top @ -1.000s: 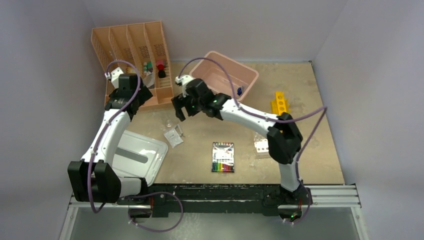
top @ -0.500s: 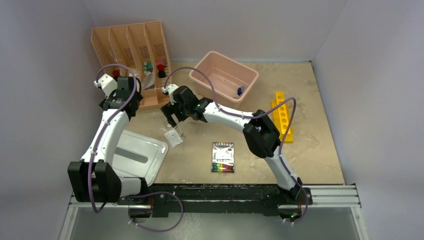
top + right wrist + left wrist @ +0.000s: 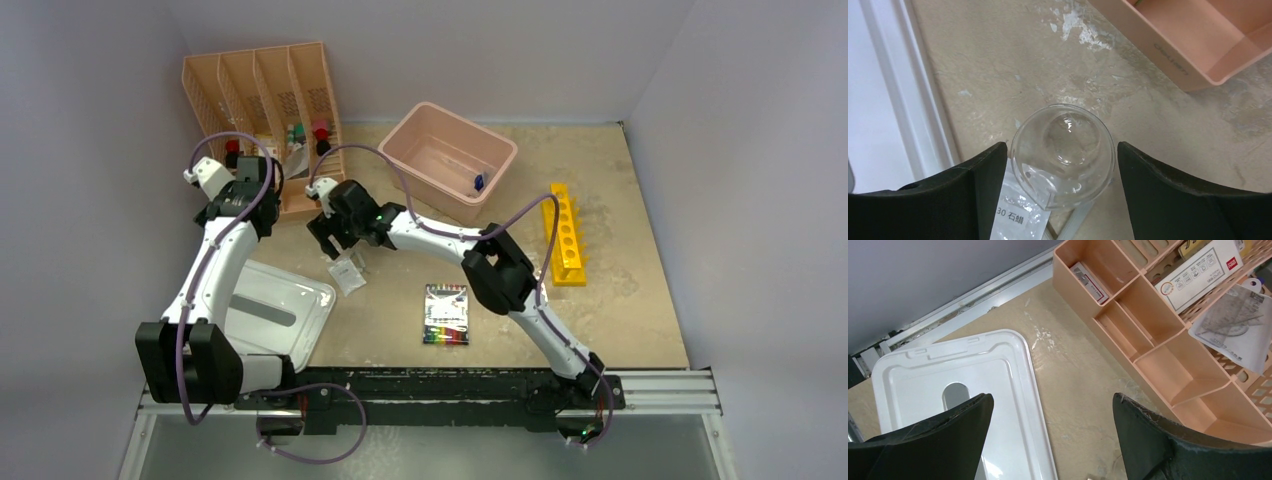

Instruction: Organize the chemistry lab equipment

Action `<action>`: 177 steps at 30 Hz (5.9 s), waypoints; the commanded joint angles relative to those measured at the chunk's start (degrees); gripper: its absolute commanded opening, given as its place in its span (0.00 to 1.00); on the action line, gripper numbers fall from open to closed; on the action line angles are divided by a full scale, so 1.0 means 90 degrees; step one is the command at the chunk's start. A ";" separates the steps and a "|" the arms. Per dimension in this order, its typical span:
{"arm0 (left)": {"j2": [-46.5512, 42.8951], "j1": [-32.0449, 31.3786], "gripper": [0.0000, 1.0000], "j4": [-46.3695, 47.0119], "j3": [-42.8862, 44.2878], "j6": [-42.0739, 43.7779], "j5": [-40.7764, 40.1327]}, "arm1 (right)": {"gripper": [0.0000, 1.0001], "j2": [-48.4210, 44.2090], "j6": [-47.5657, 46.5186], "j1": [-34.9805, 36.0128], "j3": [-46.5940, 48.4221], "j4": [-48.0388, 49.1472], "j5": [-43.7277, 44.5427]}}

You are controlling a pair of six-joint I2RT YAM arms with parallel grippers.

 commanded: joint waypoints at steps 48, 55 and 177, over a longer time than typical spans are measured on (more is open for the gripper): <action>-0.0314 0.0037 0.88 0.0162 -0.0055 0.0008 0.0149 | 0.40 -0.1896 -0.0387 -0.0257 0.0284 0.0007 0.0401; -0.0554 0.0041 0.87 0.1042 -0.0525 0.0739 0.1452 | 0.40 -0.3045 -0.0168 -0.1111 -0.0403 0.0069 0.0430; -0.0283 -0.0404 0.72 0.2140 -0.1808 0.1049 0.2981 | 0.62 -0.2397 0.0024 -0.0893 -0.2017 0.0934 -0.0559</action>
